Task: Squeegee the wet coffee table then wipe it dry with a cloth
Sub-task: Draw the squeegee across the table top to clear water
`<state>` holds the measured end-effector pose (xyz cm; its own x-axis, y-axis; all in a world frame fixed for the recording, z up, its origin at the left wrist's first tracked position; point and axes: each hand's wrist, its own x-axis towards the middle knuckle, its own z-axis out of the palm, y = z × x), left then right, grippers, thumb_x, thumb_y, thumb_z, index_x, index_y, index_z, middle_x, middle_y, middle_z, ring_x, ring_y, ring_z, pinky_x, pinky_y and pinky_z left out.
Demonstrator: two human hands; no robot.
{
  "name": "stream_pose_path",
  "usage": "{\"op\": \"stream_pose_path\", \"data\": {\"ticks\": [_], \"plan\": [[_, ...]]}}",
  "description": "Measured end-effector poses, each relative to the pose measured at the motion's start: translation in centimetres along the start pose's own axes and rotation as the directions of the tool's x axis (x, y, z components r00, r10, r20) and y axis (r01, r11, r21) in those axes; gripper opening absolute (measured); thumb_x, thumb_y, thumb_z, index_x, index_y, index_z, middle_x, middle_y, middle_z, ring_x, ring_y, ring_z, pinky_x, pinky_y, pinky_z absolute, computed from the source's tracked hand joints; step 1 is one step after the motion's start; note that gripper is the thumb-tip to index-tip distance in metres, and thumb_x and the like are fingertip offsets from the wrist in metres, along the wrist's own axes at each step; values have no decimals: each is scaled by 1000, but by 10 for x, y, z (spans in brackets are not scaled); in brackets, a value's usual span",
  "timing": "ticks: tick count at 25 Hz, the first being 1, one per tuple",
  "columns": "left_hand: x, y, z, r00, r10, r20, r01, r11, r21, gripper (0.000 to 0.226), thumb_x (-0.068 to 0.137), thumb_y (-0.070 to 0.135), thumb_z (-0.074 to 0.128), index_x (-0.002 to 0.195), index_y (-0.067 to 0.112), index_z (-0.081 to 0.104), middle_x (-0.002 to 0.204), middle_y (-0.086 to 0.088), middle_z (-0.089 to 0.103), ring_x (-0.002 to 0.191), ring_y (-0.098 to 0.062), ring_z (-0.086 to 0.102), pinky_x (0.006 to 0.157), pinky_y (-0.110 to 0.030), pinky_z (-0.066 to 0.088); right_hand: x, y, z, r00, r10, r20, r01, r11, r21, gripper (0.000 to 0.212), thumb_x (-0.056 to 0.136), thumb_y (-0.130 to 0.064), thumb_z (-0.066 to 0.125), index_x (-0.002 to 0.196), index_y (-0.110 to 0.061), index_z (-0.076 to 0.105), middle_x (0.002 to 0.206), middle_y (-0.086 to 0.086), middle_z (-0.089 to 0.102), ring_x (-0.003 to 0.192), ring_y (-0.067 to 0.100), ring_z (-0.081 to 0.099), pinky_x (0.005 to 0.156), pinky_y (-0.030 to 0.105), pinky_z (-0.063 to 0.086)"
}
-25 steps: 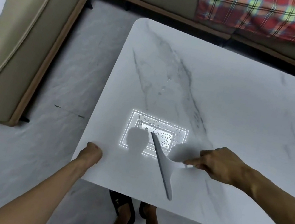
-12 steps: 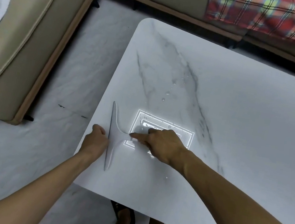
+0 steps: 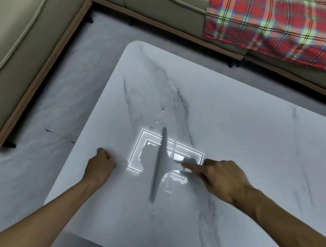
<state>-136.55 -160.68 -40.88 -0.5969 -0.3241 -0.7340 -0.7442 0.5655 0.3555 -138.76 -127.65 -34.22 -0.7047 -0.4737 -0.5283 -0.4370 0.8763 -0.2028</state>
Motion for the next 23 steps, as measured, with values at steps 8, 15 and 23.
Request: {"op": "stream_pose_path", "data": {"ticks": [8,15,23], "plan": [[24,20,-12,973,93,-213,-98,995,-13,8,88,7,55,93,13,53,89,-12,65,71,-26,57,55,-25,41,106,-53,8,987,-155,-42,154,988,-22,59,98,-20,43,144,-53,26,111,1,59,92,30,62,61,32,33],[44,36,6,993,60,-105,-51,995,91,19,91,4,38,103,12,51,95,-15,61,76,-29,58,60,-31,45,15,53,17,976,184,-113,-176,982,72,46,97,-45,20,139,-61,28,78,-12,44,68,23,61,55,29,34],[71,77,-20,973,162,-164,-148,984,99,21,86,-1,40,99,14,43,99,-8,55,84,-27,53,64,-31,39,109,-26,-29,990,60,-127,-42,989,145,45,103,-32,36,139,-57,30,98,-3,58,81,29,63,62,33,42]]}}
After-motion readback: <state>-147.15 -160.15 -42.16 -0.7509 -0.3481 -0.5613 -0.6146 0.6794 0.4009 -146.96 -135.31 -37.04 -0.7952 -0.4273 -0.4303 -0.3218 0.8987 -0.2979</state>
